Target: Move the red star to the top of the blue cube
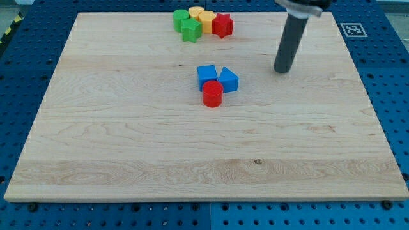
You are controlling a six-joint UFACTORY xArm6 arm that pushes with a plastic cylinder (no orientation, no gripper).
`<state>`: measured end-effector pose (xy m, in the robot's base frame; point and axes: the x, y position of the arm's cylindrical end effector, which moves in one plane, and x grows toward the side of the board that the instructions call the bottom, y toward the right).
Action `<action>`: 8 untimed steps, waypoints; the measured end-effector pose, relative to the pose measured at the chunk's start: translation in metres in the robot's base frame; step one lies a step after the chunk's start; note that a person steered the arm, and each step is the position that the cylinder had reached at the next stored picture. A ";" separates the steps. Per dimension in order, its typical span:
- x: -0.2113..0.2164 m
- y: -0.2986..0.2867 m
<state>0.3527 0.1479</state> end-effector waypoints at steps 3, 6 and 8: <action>-0.161 -0.002; -0.160 -0.064; -0.135 -0.097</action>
<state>0.2178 0.0509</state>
